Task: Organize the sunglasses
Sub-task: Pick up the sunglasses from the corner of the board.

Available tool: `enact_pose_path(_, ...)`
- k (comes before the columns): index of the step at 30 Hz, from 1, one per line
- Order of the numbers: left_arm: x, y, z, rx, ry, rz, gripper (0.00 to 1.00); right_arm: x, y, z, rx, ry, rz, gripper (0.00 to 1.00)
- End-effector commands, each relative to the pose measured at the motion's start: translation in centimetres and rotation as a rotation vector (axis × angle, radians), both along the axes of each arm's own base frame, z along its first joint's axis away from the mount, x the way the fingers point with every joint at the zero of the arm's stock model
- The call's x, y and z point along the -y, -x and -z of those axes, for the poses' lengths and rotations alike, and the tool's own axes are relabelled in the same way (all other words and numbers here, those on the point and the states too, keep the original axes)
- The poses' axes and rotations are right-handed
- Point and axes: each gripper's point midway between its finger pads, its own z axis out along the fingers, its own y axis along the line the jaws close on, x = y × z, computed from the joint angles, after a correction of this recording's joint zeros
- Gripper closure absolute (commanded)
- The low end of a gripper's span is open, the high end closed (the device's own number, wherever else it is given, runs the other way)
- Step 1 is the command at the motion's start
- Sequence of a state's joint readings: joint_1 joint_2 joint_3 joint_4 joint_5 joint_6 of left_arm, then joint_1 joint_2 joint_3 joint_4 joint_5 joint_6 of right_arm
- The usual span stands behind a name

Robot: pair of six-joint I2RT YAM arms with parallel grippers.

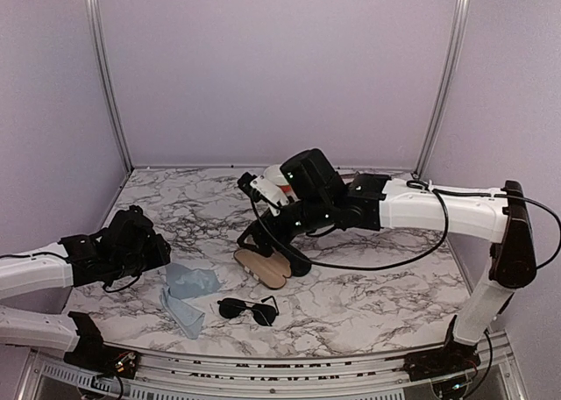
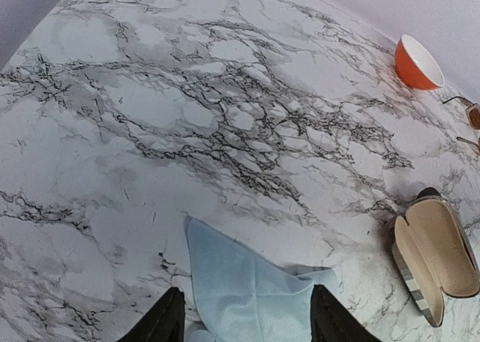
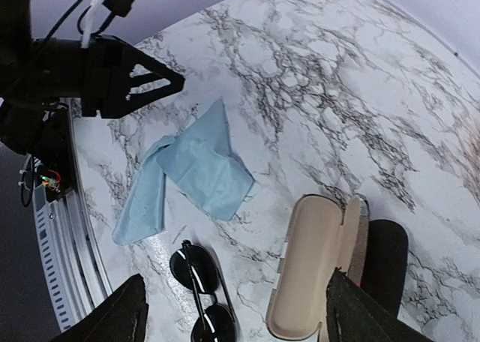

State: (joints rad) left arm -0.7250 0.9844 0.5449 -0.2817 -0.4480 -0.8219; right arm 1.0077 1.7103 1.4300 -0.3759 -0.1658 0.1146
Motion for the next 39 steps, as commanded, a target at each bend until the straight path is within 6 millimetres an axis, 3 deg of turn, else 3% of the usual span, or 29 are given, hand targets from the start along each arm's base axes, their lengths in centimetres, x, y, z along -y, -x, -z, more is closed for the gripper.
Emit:
enact_pose_path(1, -1.1, 2.5, 2.2, -0.101, -0.05, 0.059, 0.43, -0.4, 3.2, -2.1, 0.051, -0.044, -0.092, 0.22)
enact_pose_path(7, -1.4, 3.2, 3.2, -0.114, -0.031, 0.052, 0.43, 1.9, 9.1, 1.6, -0.051, -0.032, -0.241, 0.25)
enact_pose_path(13, -1.3, 3.4, 3.9, -0.125, -0.038, 0.064, 0.43, 3.8, 12.0, 3.9, -0.117, -0.015, -0.305, 0.24)
enact_pose_path(20, -1.3, 3.6, 4.4, -0.133, -0.026, 0.064, 0.43, 3.5, 11.6, 5.9, -0.105, 0.003, -0.291, 0.27)
enact_pose_path(26, -1.3, 3.7, 4.6, -0.132, -0.011, 0.058, 0.43, 2.1, 10.8, 7.0, -0.07, -0.008, -0.271, 0.39)
enact_pose_path(39, -1.2, 3.6, 4.6, -0.129, -0.009, 0.055, 0.43, 1.5, 11.1, 6.3, -0.015, -0.044, -0.28, 0.94)
